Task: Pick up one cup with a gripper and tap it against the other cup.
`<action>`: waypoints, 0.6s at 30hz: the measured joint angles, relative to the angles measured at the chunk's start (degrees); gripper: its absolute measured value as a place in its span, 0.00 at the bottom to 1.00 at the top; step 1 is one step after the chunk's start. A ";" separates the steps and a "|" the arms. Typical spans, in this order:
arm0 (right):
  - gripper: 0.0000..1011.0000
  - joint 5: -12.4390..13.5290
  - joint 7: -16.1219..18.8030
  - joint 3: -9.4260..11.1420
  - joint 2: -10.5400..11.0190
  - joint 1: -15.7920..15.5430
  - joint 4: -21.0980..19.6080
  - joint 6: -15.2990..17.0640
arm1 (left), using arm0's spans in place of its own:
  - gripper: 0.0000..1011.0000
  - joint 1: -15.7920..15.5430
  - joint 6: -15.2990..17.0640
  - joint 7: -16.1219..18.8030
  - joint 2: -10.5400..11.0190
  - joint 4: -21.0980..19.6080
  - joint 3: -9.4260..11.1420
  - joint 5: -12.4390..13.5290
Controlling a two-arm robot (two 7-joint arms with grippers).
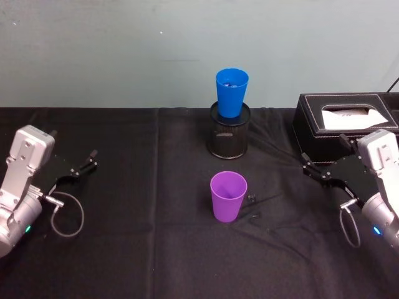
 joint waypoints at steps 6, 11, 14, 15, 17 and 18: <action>0.99 1.68 3.35 1.43 0.68 -1.87 -2.29 -1.92 | 0.99 0.00 0.00 0.00 0.00 0.00 0.00 0.00; 0.99 4.85 8.94 2.01 2.00 -4.17 -4.21 -3.37 | 0.99 0.00 0.00 0.00 0.00 0.00 0.00 0.00; 0.99 7.91 14.00 1.92 2.65 -5.54 -4.56 -4.21 | 0.99 0.00 0.00 0.00 0.00 0.00 0.00 0.00; 0.99 9.11 16.55 1.60 2.82 -6.12 -4.59 -4.71 | 0.99 0.00 0.00 0.00 0.00 0.00 0.00 0.00; 0.99 9.93 18.82 1.15 2.88 -6.66 -4.59 -5.28 | 0.99 0.00 0.00 0.00 0.00 0.00 0.00 0.00; 0.99 10.14 19.78 0.89 2.89 -6.87 -4.58 -5.56 | 0.99 0.00 0.00 0.00 0.00 0.00 0.00 0.00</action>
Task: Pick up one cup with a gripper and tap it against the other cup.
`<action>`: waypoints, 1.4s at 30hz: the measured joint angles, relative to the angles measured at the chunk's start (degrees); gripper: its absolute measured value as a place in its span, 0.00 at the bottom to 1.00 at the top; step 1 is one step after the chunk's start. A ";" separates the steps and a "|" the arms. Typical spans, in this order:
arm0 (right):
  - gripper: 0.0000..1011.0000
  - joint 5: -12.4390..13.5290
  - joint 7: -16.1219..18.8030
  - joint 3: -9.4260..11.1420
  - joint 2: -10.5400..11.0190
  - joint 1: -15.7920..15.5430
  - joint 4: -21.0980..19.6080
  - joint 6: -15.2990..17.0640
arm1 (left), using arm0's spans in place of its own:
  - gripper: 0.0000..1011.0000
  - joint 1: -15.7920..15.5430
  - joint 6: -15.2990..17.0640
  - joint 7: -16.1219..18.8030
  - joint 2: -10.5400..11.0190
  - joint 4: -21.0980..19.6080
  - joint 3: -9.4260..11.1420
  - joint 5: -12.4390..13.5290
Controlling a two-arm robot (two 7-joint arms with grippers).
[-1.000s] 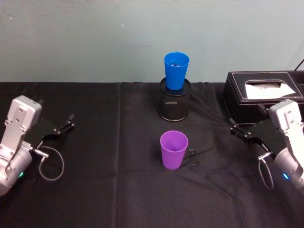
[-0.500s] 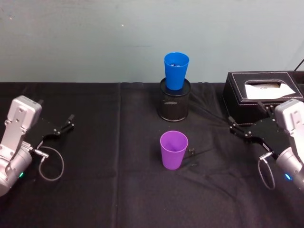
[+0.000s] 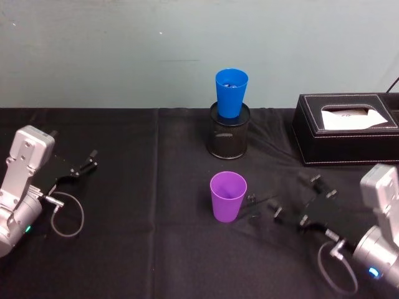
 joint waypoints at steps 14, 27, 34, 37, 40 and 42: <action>0.99 -0.22 8.46 -2.99 -3.23 0.74 1.42 -2.02 | 0.99 0.00 0.00 0.00 0.00 0.00 0.00 0.00; 0.99 -3.12 9.04 -3.35 -7.81 5.13 6.00 0.21 | 0.99 0.00 0.00 0.00 0.00 0.00 0.00 0.00; 0.99 -4.23 9.93 -3.46 -10.19 6.90 8.99 -0.02 | 0.99 0.00 0.00 0.00 0.00 0.00 0.00 0.00; 0.99 -4.37 10.41 -3.45 -11.11 7.45 10.06 -0.03 | 0.99 0.00 0.00 0.00 0.00 0.00 0.00 0.00; 0.99 -4.39 10.82 -3.34 -11.75 7.80 10.67 -0.22 | 0.99 0.00 0.00 0.00 0.00 0.00 0.00 0.00; 0.99 -4.36 11.31 -3.18 -12.33 8.13 11.29 -0.35 | 0.99 0.00 0.00 0.00 0.00 0.00 0.00 0.00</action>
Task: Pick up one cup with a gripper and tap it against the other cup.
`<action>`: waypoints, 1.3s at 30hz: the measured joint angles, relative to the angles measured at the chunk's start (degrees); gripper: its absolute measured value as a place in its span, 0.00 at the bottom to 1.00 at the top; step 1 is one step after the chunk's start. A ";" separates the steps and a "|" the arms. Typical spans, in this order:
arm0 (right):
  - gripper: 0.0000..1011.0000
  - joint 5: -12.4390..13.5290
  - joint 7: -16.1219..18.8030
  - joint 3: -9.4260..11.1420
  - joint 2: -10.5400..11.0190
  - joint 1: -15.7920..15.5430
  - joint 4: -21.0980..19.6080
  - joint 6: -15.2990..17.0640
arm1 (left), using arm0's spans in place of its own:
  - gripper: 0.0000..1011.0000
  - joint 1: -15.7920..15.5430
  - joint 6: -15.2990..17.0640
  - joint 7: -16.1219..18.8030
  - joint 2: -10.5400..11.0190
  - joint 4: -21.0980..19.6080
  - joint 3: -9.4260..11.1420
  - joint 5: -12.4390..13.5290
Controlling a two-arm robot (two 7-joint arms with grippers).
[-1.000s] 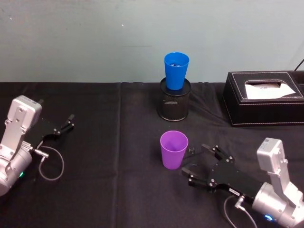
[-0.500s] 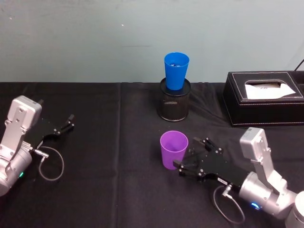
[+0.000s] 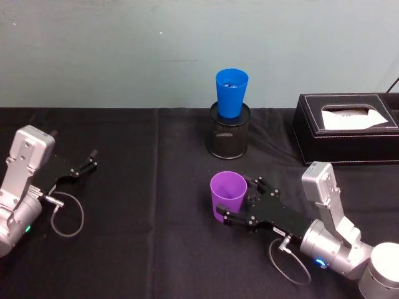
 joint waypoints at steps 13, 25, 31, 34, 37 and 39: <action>0.99 0.06 1.71 1.07 -3.28 1.93 2.96 0.08 | 0.99 0.00 0.00 0.00 0.00 0.00 0.00 0.00; 0.99 -0.43 1.74 1.21 -3.96 2.45 3.68 0.59 | 0.99 0.00 0.00 0.00 0.00 0.00 0.00 0.00; 0.86 -0.39 1.74 1.19 -3.88 2.37 3.57 0.55 | 0.99 0.00 0.00 0.00 0.00 0.00 0.00 0.00; 0.80 -0.38 1.73 1.17 -3.84 2.34 3.53 0.53 | 0.99 0.00 0.00 0.00 0.00 0.00 0.00 0.00; 0.78 -0.37 1.73 1.17 -3.82 2.33 3.50 0.51 | 0.99 0.00 0.00 0.00 0.00 0.00 0.00 0.00; 0.76 -0.37 1.72 1.17 -3.81 2.32 3.49 0.50 | 0.99 0.00 0.00 0.00 0.00 0.00 0.00 0.00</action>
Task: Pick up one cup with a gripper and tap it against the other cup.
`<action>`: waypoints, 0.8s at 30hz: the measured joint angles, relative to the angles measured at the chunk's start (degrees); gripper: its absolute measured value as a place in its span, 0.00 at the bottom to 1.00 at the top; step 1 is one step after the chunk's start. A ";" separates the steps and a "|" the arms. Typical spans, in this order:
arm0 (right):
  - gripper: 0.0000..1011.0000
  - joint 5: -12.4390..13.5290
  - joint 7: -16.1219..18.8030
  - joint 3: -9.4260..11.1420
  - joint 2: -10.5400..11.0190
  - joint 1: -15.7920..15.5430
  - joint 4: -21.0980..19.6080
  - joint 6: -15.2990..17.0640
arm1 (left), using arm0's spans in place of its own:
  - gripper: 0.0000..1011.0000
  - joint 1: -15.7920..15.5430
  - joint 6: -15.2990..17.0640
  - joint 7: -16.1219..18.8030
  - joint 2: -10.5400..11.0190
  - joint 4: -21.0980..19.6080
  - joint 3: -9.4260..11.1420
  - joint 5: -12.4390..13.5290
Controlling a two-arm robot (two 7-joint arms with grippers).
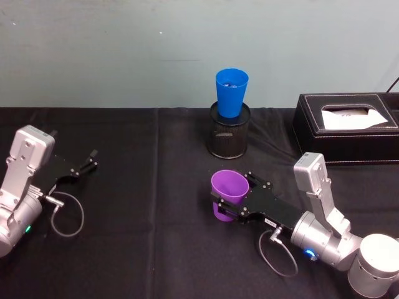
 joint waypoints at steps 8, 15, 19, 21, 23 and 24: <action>0.73 -0.38 -0.16 0.47 0.86 -0.85 -3.33 1.78 | 0.99 0.00 0.00 0.00 0.00 0.00 0.00 0.00; 0.73 -1.28 -1.37 1.29 3.07 -1.62 -10.93 7.54 | 0.99 0.00 0.00 0.00 0.00 0.00 0.00 0.00; 0.73 -0.47 -1.84 2.12 4.35 -1.32 -15.47 11.98 | 0.99 0.00 0.00 0.00 0.00 0.00 0.00 0.00; 0.73 -0.06 -2.00 2.46 4.68 -1.17 -16.70 12.88 | 0.99 0.00 0.00 0.00 0.00 0.00 0.00 0.00; 0.73 0.71 -2.17 2.99 5.10 -0.85 -18.22 14.07 | 0.99 0.00 0.00 0.00 0.00 0.00 0.00 0.00; 0.73 1.19 -2.23 3.25 5.32 -0.64 -18.93 14.69 | 0.99 0.00 0.00 0.00 0.00 0.00 0.00 0.00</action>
